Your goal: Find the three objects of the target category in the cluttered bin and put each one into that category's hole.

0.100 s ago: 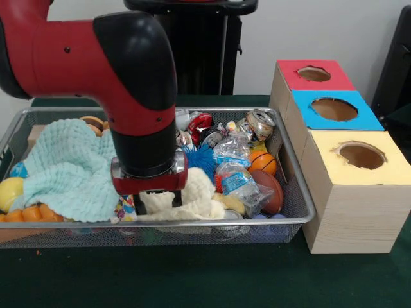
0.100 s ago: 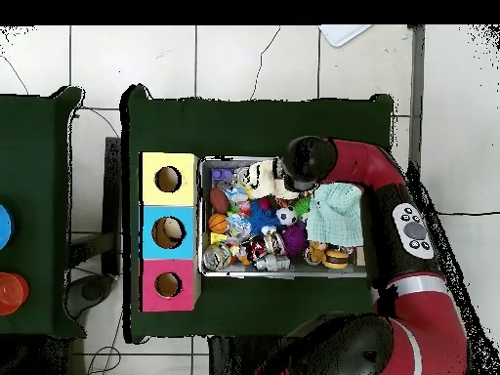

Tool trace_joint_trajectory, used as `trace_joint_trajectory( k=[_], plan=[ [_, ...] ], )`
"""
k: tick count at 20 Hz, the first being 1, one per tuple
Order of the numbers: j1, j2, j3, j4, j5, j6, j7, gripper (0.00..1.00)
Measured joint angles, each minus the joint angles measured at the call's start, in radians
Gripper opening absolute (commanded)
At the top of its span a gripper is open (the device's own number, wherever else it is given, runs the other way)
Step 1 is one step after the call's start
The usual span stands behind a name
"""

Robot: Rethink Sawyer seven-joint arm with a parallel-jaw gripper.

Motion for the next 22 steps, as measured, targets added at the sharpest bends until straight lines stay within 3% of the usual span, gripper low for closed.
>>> trace_joint_trajectory(
  k=[2,3,16,22],
  plan=[
    [-0.001,0.016,0.003,-0.032,0.000,0.037,-0.003,1.00],
    [-0.002,0.028,0.005,-0.053,0.000,0.057,-0.009,0.00],
    [-0.004,0.043,0.005,-0.080,-0.004,0.077,-0.012,0.00],
    [-0.002,-0.031,0.004,0.007,0.020,0.077,-0.012,0.00]
  ],
)
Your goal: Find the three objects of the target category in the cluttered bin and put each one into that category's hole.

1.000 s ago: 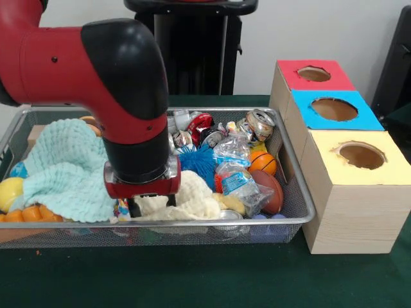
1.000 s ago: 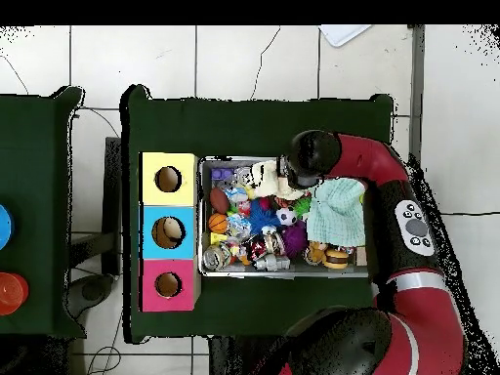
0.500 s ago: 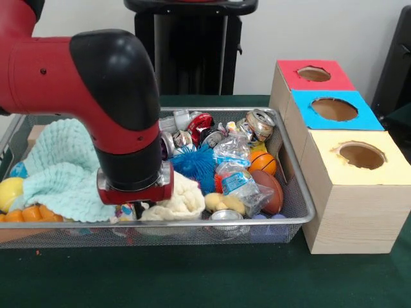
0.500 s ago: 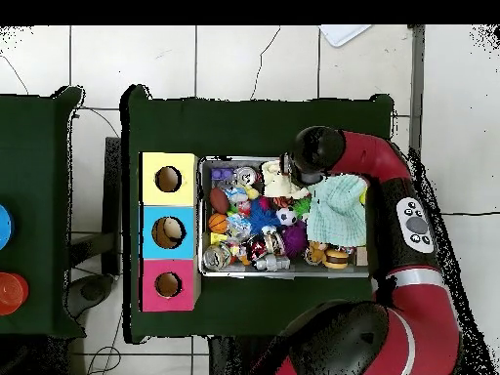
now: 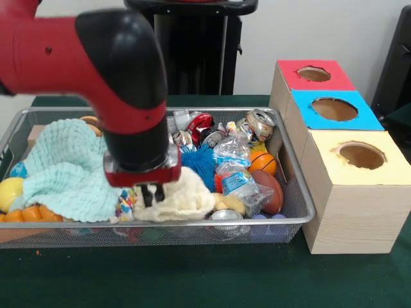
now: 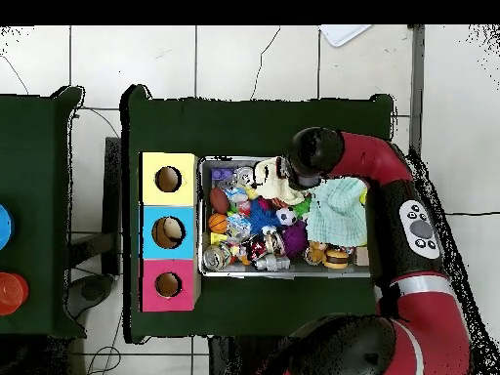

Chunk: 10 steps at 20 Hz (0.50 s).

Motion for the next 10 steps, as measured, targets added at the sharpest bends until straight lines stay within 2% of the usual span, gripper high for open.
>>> trace_joint_trajectory(
  k=[2,7,8,10],
  plan=[
    [0.008,-0.056,-0.002,0.054,0.026,0.000,0.000,0.00],
    [0.035,-0.126,-0.010,0.109,0.066,0.000,0.000,0.00],
    [0.043,-0.141,-0.011,0.120,0.075,0.000,0.000,1.00],
    [0.065,-0.170,-0.012,0.139,0.091,0.000,0.000,1.00]
  ],
)
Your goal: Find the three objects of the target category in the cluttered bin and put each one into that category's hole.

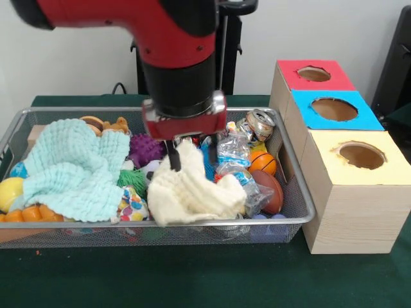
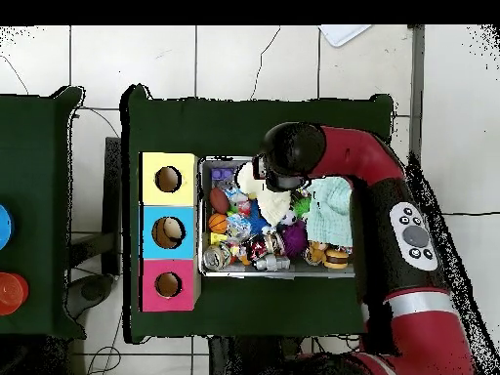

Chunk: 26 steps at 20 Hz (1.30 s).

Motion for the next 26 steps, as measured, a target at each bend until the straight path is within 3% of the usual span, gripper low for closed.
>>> trace_joint_trajectory(
  k=[12,21,26],
  plan=[
    [0.031,-0.035,-0.004,0.043,0.032,-0.002,0.000,1.00],
    [-0.025,-0.024,-0.006,0.001,-0.121,-0.076,0.000,1.00],
    [-0.062,-0.024,-0.005,-0.024,-0.159,-0.076,0.000,1.00]
  ],
)
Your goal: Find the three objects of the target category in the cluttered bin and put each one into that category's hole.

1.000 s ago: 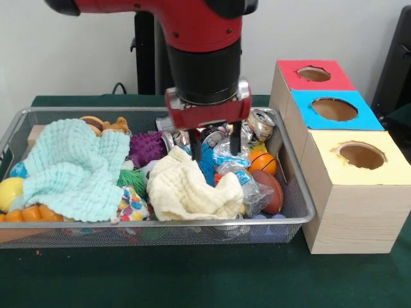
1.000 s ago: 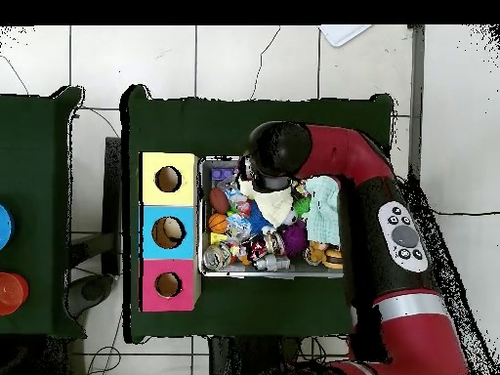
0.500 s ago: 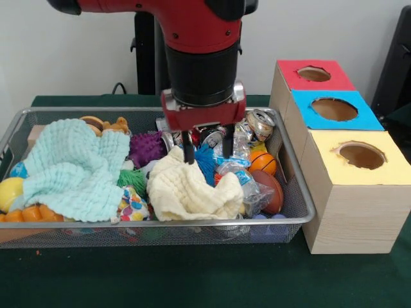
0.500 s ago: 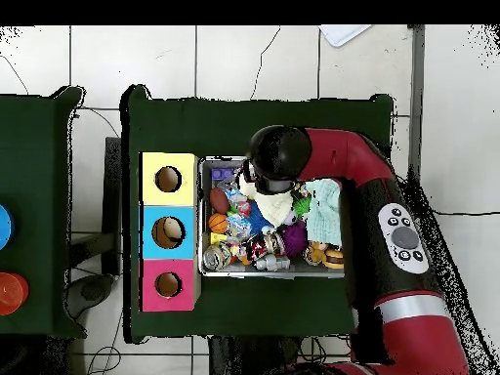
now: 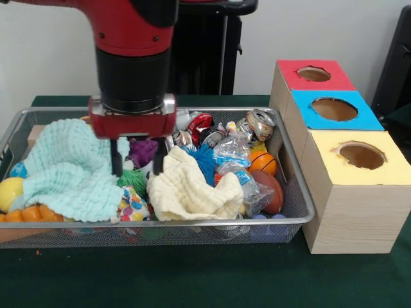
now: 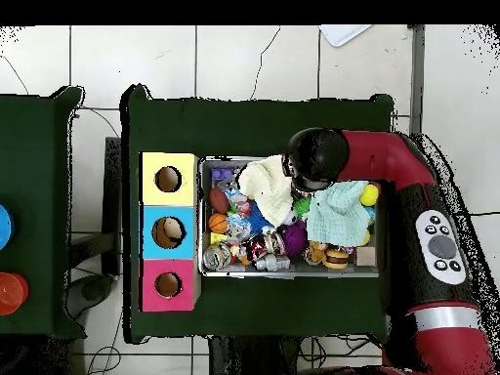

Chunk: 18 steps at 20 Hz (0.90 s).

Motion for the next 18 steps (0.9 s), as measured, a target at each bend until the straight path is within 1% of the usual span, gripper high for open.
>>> trace_joint_trajectory(
  k=[5,11,12,15,18],
  plan=[
    [-0.043,0.021,0.007,-0.027,-0.019,-0.015,0.000,1.00],
    [-0.096,0.110,0.015,-0.058,-0.019,-0.028,0.000,1.00],
    [-0.108,0.147,0.015,-0.065,-0.019,-0.028,0.000,1.00],
    [-0.114,0.184,0.015,-0.071,-0.015,-0.028,0.000,1.00],
    [-0.113,0.196,0.026,-0.082,0.007,-0.019,0.000,1.00]
  ],
)
